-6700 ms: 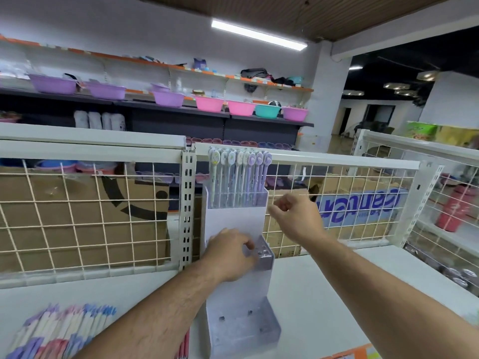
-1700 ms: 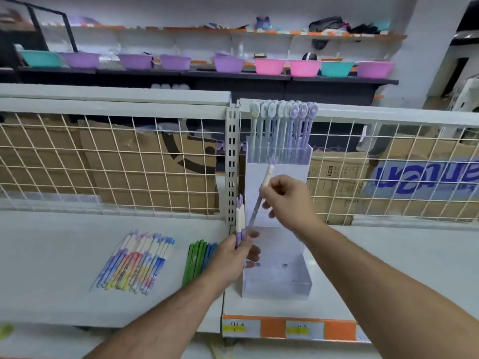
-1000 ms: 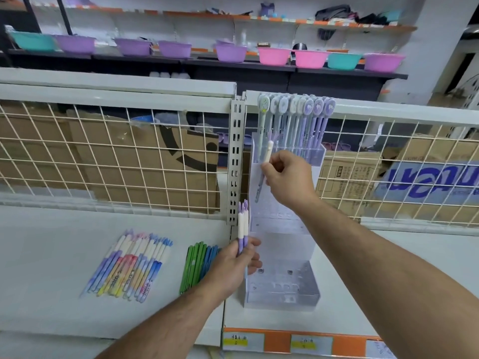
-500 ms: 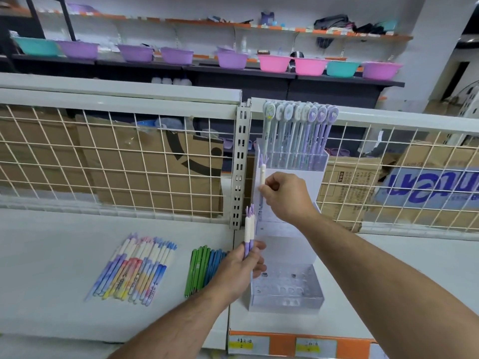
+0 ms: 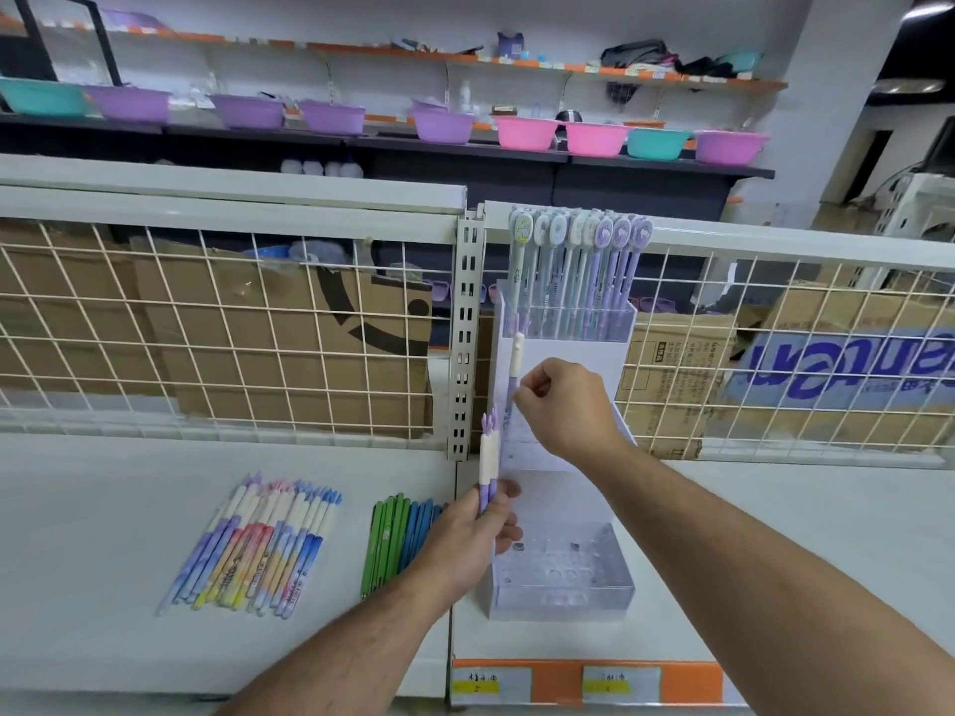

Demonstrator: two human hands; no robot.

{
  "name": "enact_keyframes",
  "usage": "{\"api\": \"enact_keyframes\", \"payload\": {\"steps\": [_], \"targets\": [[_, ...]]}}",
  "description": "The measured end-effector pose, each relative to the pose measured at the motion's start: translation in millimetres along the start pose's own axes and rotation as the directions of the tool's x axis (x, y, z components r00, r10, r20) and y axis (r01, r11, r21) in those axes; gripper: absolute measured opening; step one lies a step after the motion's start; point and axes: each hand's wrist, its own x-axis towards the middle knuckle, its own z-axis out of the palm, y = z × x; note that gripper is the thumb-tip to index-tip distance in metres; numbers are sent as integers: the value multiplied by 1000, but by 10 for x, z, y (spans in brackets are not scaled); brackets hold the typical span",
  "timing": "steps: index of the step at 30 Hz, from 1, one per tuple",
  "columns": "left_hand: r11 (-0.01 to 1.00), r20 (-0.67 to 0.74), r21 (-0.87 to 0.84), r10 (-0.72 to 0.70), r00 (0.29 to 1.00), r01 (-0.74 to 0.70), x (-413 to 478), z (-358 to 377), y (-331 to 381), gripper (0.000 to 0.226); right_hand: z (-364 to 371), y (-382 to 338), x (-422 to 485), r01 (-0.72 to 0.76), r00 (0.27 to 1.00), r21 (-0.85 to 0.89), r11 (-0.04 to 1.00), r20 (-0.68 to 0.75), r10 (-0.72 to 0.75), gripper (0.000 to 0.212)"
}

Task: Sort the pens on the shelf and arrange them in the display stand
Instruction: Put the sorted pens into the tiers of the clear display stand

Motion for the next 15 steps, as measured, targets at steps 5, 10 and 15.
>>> {"api": "enact_keyframes", "payload": {"steps": [5, 10, 15], "targets": [[1000, 45, 10, -7, 999, 7, 7, -19, 13, 24, -37, 80, -266, -31, 976, 102, 994, 217, 9, 7], [999, 77, 30, -35, 996, 33, 25, -45, 23, 20, -100, 64, -359, -36, 930, 175, 984, 366, -31, 11], [995, 90, 99, -13, 996, 4, -9, -38, 28, 23, -104, 48, -358, 28, 939, 177, 984, 332, -86, 10]]}}
